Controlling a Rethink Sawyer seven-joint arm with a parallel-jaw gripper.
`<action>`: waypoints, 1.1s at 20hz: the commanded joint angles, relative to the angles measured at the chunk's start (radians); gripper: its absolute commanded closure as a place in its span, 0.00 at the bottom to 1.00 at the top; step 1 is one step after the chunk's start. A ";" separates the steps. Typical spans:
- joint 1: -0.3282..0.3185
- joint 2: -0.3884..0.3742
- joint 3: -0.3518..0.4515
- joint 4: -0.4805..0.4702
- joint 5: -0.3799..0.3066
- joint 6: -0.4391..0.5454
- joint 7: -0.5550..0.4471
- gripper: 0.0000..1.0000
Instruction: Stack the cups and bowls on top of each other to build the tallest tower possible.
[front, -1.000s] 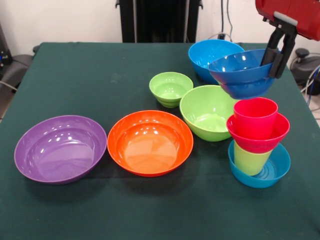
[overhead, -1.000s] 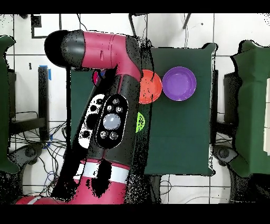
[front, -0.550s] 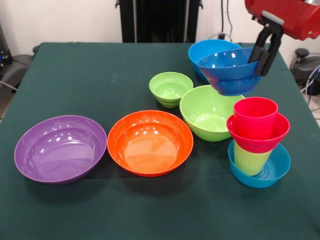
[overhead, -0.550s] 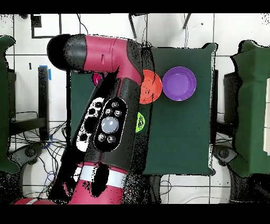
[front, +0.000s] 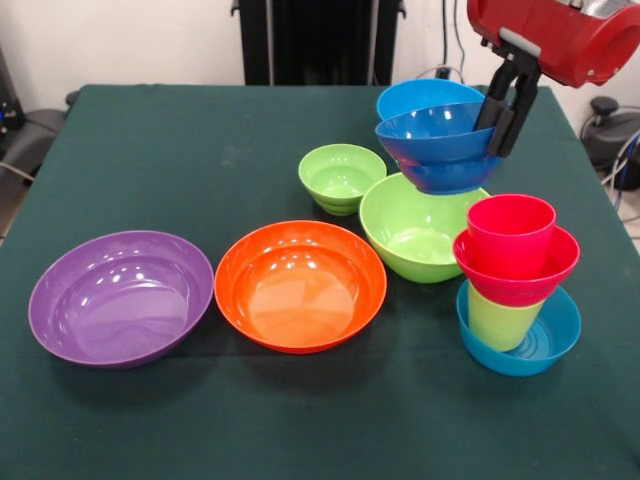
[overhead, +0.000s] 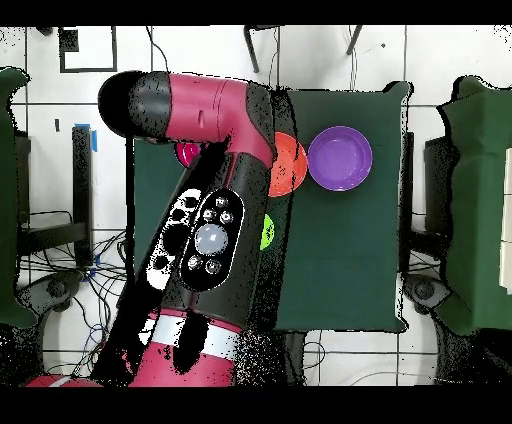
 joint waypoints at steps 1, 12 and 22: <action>0.021 0.045 0.063 0.120 0.016 -0.044 0.199 1.00; 0.038 0.059 0.055 0.104 0.062 -0.025 0.242 1.00; 0.059 0.096 0.016 0.058 0.100 0.001 0.272 1.00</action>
